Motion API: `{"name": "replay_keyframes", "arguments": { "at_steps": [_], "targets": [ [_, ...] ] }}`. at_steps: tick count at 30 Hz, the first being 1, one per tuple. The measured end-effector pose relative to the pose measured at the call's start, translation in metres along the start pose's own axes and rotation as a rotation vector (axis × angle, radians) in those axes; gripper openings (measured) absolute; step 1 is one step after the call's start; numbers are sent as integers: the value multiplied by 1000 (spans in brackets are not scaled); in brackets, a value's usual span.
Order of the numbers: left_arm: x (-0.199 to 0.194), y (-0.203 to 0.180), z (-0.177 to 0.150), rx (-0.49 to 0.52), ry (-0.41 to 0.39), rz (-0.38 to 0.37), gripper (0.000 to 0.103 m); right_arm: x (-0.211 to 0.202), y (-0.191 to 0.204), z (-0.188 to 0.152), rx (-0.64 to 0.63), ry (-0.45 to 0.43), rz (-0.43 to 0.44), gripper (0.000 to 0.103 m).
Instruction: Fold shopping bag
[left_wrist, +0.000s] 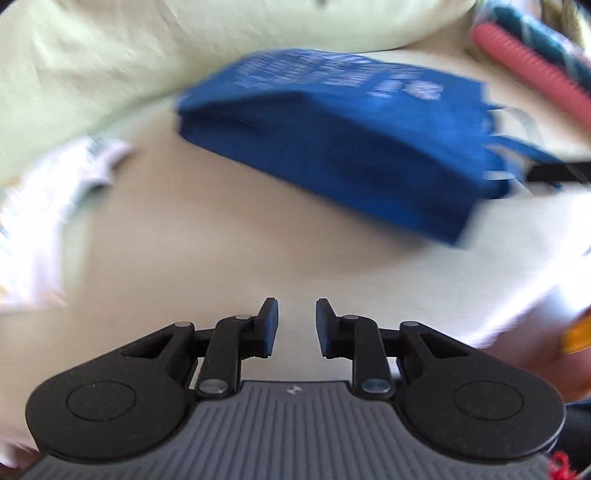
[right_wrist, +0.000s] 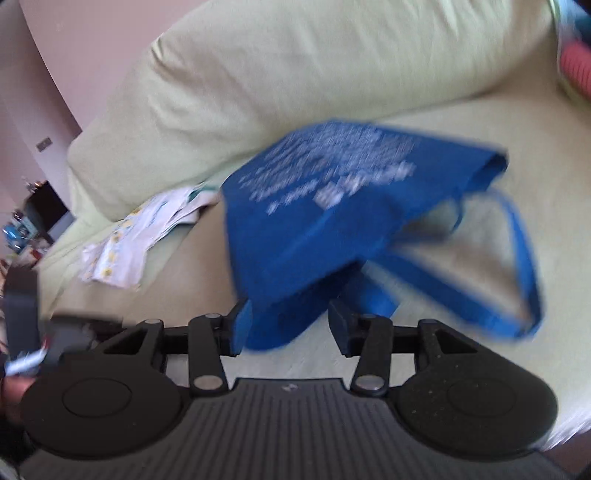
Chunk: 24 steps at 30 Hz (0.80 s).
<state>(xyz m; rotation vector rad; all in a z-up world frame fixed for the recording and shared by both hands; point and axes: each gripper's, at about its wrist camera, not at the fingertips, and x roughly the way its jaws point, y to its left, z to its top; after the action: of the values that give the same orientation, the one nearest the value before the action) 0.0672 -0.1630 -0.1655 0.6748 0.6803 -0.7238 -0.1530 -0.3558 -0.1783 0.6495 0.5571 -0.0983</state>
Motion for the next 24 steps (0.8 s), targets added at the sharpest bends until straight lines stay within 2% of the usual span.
{"name": "replay_keyframes", "arguments": {
  "at_steps": [3, 7, 8, 9, 13, 15, 16, 17, 20, 24],
  "targets": [
    [15, 24, 18, 96, -50, 66, 30, 12, 7, -4, 33, -27, 61, 42],
    [26, 41, 35, 124, -89, 78, 31, 42, 14, 5, 24, -34, 71, 40],
    [29, 44, 38, 127, -93, 81, 31, 48, 14, 7, 9, -31, 63, 15],
    [32, 47, 40, 129, -97, 84, 31, 53, 15, 11, -23, -15, 47, 0],
    [30, 38, 53, 184, -138, 93, 31, 27, 18, 26, -338, 40, -21, 1],
    [28, 25, 56, 265, -180, 102, 41, 9, 11, 35, -438, 60, -45, 1],
    [29, 15, 57, 325, -208, 114, 48, -1, 3, 41, -457, 66, -54, 1],
    [30, 6, 58, 385, -236, 127, 50, -8, -4, 46, -461, 76, -50, 1],
    [41, -20, 64, 549, -293, 154, 51, -30, -25, 61, -474, 89, -74, 2],
    [68, -33, 73, 666, -303, 181, 51, -34, -31, 63, -468, 79, -95, 4]
  ]
}}
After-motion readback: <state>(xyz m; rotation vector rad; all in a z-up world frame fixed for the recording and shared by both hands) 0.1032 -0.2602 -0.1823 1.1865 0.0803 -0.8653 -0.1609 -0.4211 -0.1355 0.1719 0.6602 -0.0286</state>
